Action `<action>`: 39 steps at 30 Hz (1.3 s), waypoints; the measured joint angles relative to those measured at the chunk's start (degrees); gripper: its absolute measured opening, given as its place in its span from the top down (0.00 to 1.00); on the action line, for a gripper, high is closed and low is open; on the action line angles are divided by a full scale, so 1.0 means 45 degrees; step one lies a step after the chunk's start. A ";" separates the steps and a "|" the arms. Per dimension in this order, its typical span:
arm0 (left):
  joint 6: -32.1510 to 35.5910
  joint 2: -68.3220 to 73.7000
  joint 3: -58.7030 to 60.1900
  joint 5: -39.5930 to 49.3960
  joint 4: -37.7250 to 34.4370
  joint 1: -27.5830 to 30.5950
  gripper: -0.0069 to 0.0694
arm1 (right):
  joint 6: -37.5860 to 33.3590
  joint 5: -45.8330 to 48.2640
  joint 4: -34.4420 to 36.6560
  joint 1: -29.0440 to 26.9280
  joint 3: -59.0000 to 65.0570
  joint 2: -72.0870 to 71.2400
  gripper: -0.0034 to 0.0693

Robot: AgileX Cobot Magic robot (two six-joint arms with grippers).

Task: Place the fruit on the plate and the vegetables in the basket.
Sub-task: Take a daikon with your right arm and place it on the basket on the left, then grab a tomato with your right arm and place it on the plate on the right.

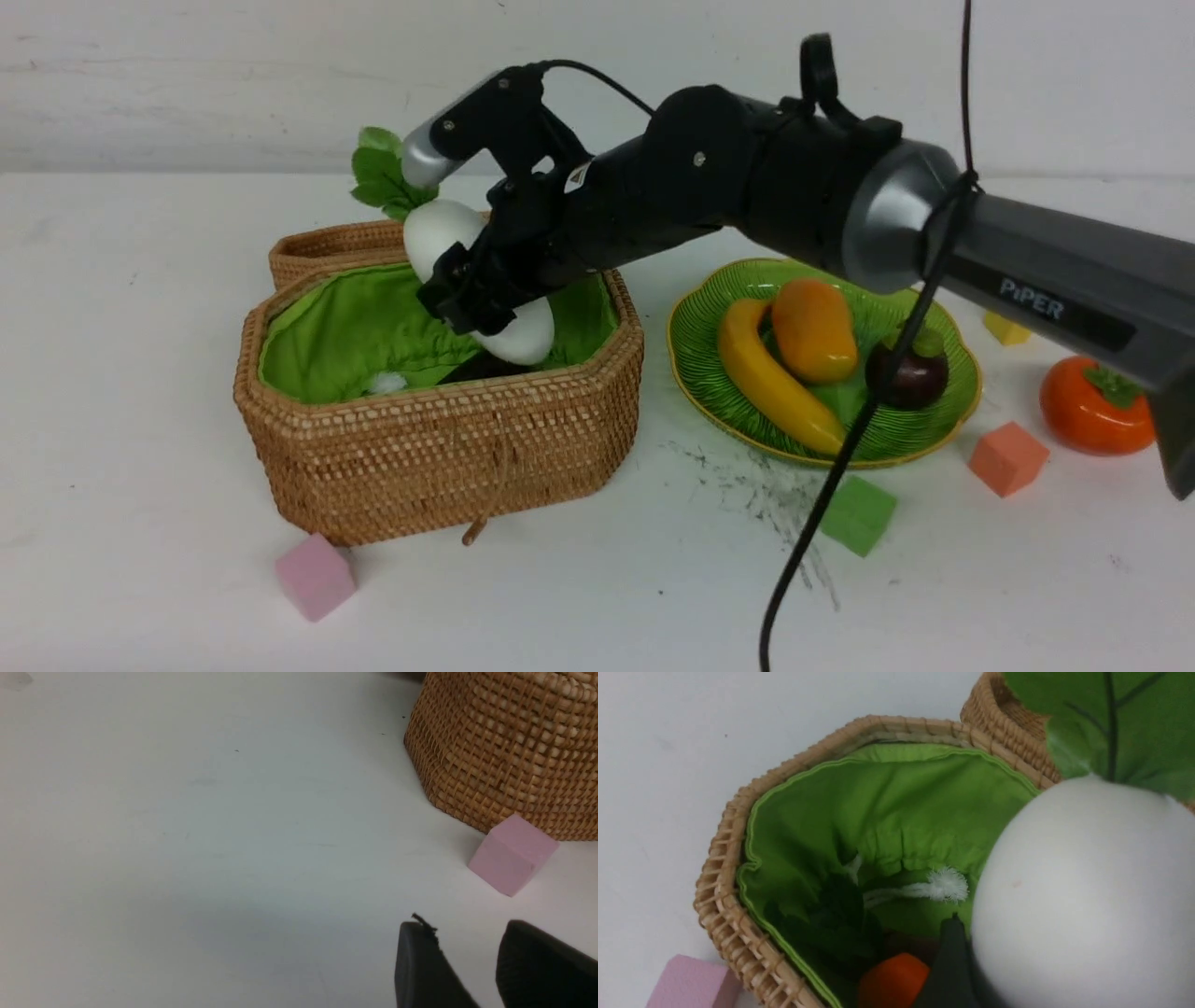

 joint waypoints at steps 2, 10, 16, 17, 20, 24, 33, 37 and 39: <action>0.0000 0.0000 0.0000 0.0000 0.0000 0.0000 0.60 | -0.0067 0.0419 -0.0031 0.0000 0.0000 -0.0172 0.07; 0.0000 0.0000 0.0000 0.0000 0.0000 0.0000 0.60 | 0.1281 0.3842 -0.2044 -0.0706 0.0000 -0.2414 0.06; 0.0000 0.0000 0.0000 0.0000 0.0000 0.0000 0.60 | 0.5476 0.6276 -0.4191 -0.3347 -0.0022 -0.4099 0.15; 0.0000 0.0000 0.0000 0.0000 0.0000 0.0000 0.60 | 0.5966 0.6569 -0.4291 -0.3868 0.0074 -0.4319 0.16; 0.0000 0.0000 0.0000 0.0000 0.0000 0.0000 0.60 | 0.7333 0.6882 -0.4444 -0.5861 0.0917 -0.4820 0.20; 0.0000 0.0000 0.0000 0.0000 0.0000 0.0000 0.60 | 0.8906 0.6625 -0.4255 -0.8197 0.3089 -0.4958 0.21; 0.0000 0.0000 0.0000 0.0000 0.0000 0.0000 0.60 | 0.9856 0.3993 -0.3342 -0.9954 0.8268 -0.4922 0.21; 0.0000 0.0000 0.0000 0.0000 0.0000 0.0000 0.60 | 0.9896 0.2761 -0.2673 -0.9954 0.8483 -0.4922 0.21; 0.0000 0.0000 0.0000 0.0000 0.0000 0.0000 0.60 | 0.9926 0.1520 -0.2392 -0.9986 0.8398 -0.4922 0.20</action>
